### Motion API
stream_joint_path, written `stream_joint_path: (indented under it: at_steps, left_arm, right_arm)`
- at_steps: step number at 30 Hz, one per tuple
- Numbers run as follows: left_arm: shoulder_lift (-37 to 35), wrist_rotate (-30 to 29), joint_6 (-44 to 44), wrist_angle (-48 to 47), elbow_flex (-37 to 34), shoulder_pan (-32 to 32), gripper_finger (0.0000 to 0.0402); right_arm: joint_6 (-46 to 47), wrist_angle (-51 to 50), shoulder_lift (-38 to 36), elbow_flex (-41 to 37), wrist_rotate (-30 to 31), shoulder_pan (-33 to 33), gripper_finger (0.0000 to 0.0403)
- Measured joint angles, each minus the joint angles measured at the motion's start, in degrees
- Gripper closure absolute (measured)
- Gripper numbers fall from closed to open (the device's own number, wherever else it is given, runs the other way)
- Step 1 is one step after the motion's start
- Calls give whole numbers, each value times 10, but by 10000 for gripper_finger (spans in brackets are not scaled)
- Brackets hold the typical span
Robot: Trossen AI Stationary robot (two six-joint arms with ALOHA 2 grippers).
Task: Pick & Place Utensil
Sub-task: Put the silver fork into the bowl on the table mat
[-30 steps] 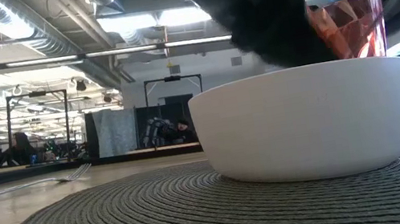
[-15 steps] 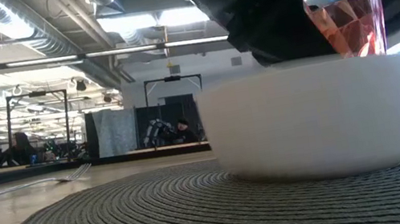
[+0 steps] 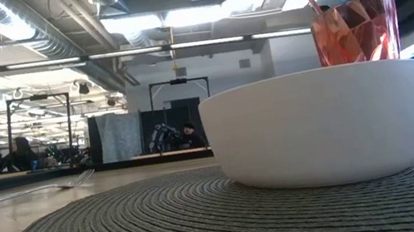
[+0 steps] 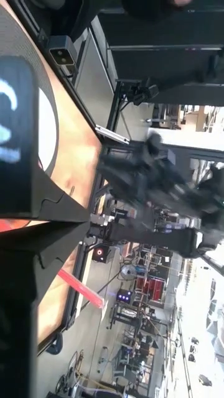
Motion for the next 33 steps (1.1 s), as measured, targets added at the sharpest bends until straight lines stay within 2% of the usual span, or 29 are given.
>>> stream_joint_path:
  at_steps: [4,7,11,14,19,23,26,29,33]
  left_arm:
    - [-80,-96,-1,-62,-6,-2,347]
    - [-155,-154,-11,-39,-65,10,376]
    - [-278,-257,-97,8,-216,51,398]
    - [-370,-299,-182,43,-367,89,399]
    - [-495,-273,-305,111,-604,139,399]
    - [-554,-209,-371,215,-731,149,399]
    - [-565,-194,-434,243,-777,150,399]
    - [-556,-202,-486,232,-784,150,393]
    - [-539,-195,-502,225,-786,150,369]
  right_arm:
    - [2,0,0,0,-11,0,392]
    - [2,0,0,0,-24,0,392]
    - [4,0,0,0,-24,0,392]
    - [4,0,0,0,-24,0,392]
    - [4,0,0,0,-23,0,392]
    - [4,4,0,0,-22,0,392]
    - [6,8,0,0,-22,0,392]
    - [14,9,0,0,-22,0,392]
    - [14,8,0,0,-22,0,392]
